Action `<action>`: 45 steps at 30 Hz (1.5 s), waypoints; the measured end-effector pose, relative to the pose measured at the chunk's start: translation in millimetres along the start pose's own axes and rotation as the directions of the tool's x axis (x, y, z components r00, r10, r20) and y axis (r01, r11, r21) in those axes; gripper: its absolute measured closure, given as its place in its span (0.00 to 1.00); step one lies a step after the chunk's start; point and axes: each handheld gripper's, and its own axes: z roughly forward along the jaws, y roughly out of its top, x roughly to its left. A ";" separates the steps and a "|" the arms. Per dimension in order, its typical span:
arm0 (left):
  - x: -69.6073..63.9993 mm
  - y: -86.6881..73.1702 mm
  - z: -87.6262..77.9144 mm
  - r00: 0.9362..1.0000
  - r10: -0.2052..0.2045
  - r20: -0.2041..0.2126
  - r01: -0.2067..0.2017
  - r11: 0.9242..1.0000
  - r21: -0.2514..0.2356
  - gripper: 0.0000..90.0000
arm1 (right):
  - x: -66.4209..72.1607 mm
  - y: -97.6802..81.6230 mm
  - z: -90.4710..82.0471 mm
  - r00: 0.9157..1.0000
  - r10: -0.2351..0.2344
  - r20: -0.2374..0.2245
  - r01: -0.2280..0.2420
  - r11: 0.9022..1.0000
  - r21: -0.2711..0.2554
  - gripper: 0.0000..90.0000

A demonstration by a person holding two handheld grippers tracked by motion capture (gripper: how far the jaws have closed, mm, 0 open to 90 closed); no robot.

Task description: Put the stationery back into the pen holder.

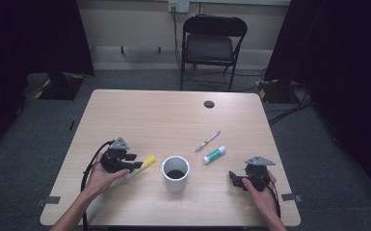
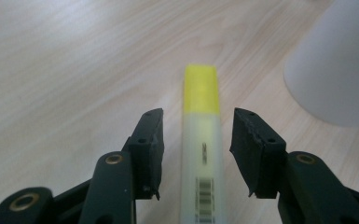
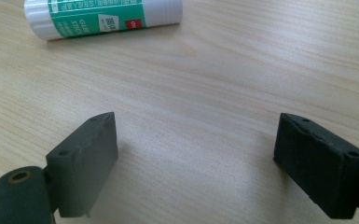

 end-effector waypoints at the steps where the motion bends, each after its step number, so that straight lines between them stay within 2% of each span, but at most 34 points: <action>1: 0.4 4.3 1.2 1.000 -0.012 0.011 0.012 1.000 -0.007 0.60 | 0.0 0.0 0.0 1.000 0.000 0.000 0.000 1.000 -0.001 0.14; 3: -2.5 9.7 5.6 1.000 -0.003 0.004 0.003 1.000 -0.012 0.60 | 0.0 0.0 -0.1 1.000 0.000 -0.001 0.000 1.000 0.000 0.14; 4: -3.1 11.6 8.1 1.000 0.010 0.001 -0.010 1.000 0.003 0.61 | 0.0 0.0 0.0 1.000 0.000 -0.001 0.000 1.000 0.000 0.14; 6: -5.1 12.8 17.3 1.000 -0.002 -0.002 0.002 1.000 0.009 0.61 | -0.1 0.1 0.0 1.000 -0.001 -0.001 0.001 1.000 0.000 0.14; 8: -2.7 11.5 26.8 1.000 0.003 -0.004 -0.003 0.999 0.039 0.61 | 0.0 0.0 0.0 1.000 -0.001 -0.001 0.001 1.000 0.000 0.14; 11: -1.5 11.1 34.0 1.000 0.001 -0.003 -0.001 0.999 0.052 0.61 | -0.1 0.0 0.0 1.000 -0.001 -0.001 0.001 1.000 0.000 0.14; 13: -3.1 11.3 36.3 1.000 0.024 -0.021 -0.022 0.997 0.078 0.61 | -0.1 0.0 0.0 1.000 -0.001 -0.001 0.001 1.000 0.000 0.14; 14: -3.7 12.1 38.1 1.000 0.028 -0.013 -0.027 0.995 0.100 0.61 | -0.1 0.1 0.1 1.000 -0.002 -0.001 0.002 1.000 0.000 0.14; 15: -3.7 11.9 41.0 0.998 0.044 -0.039 -0.040 0.995 0.089 0.62 | -0.2 0.1 0.1 1.000 -0.002 -0.002 0.002 1.000 0.000 0.14; 17: -2.2 12.3 41.9 1.000 0.023 -0.019 -0.021 0.995 0.095 0.63 | -0.2 0.1 0.1 1.000 -0.002 -0.002 0.002 1.000 0.000 0.14; 18: -3.4 11.4 44.0 0.999 0.023 -0.026 -0.020 0.996 0.087 0.64 | -0.1 0.1 0.1 1.000 -0.002 -0.002 0.002 1.000 0.000 0.14; 19: -3.3 11.6 43.2 0.999 0.032 -0.016 -0.030 0.994 0.107 0.64 | -0.1 0.1 0.1 1.000 -0.002 -0.002 0.002 1.000 0.000 0.14; 21: -4.8 10.8 42.7 0.999 0.048 -0.015 -0.046 0.994 0.101 0.66 | -0.1 0.1 0.1 1.000 -0.002 -0.002 0.002 1.000 0.000 0.14; 26: -8.7 13.4 48.6 0.998 0.055 -0.019 -0.053 0.995 0.090 0.66 | -0.1 0.1 0.1 1.000 -0.002 -0.002 0.002 1.000 0.000 0.14; 27: -10.9 13.7 50.9 0.997 0.060 -0.039 -0.057 0.996 0.072 0.65 | -0.1 0.1 0.1 1.000 -0.002 -0.002 0.002 1.000 0.000 0.14; 28: -12.1 14.4 51.4 0.996 0.078 -0.047 -0.074 0.994 0.081 0.65 | -0.1 0.1 0.1 1.000 -0.003 -0.001 0.003 1.000 0.000 0.14; 29: -13.6 14.6 51.7 0.995 0.080 -0.052 -0.075 0.993 0.087 0.65 | -0.1 0.1 0.1 1.000 -0.002 -0.001 0.002 1.000 0.000 0.14; 35: -13.2 14.1 52.3 0.996 0.075 -0.049 -0.071 0.995 0.076 0.66 | -0.1 0.0 0.1 1.000 -0.002 -0.001 0.002 1.000 0.000 0.14; 38: -11.6 14.2 51.2 0.995 0.079 -0.053 -0.074 0.994 0.080 0.71 | 0.1 0.0 0.1 1.000 -0.003 -0.004 0.003 1.000 -0.001 0.14; 39: -11.4 13.8 50.9 0.997 0.065 -0.049 -0.061 0.995 0.075 0.73 | 0.1 0.0 0.1 1.000 -0.003 -0.004 0.003 1.000 -0.001 0.14; 41: -11.3 14.0 50.1 0.996 0.074 -0.052 -0.070 0.994 0.081 0.74 | 0.2 0.0 0.0 1.000 -0.003 -0.005 0.003 1.000 -0.001 0.14; 42: -11.1 14.0 49.8 0.995 0.082 -0.049 -0.078 0.993 0.086 0.74 | 0.2 0.0 0.0 1.000 -0.003 -0.005 0.003 1.000 -0.001 0.14; 45: -10.5 14.0 48.5 0.998 0.060 -0.022 -0.058 0.995 0.085 0.74 | 0.2 0.0 0.0 1.000 -0.003 -0.005 0.003 1.000 -0.001 0.14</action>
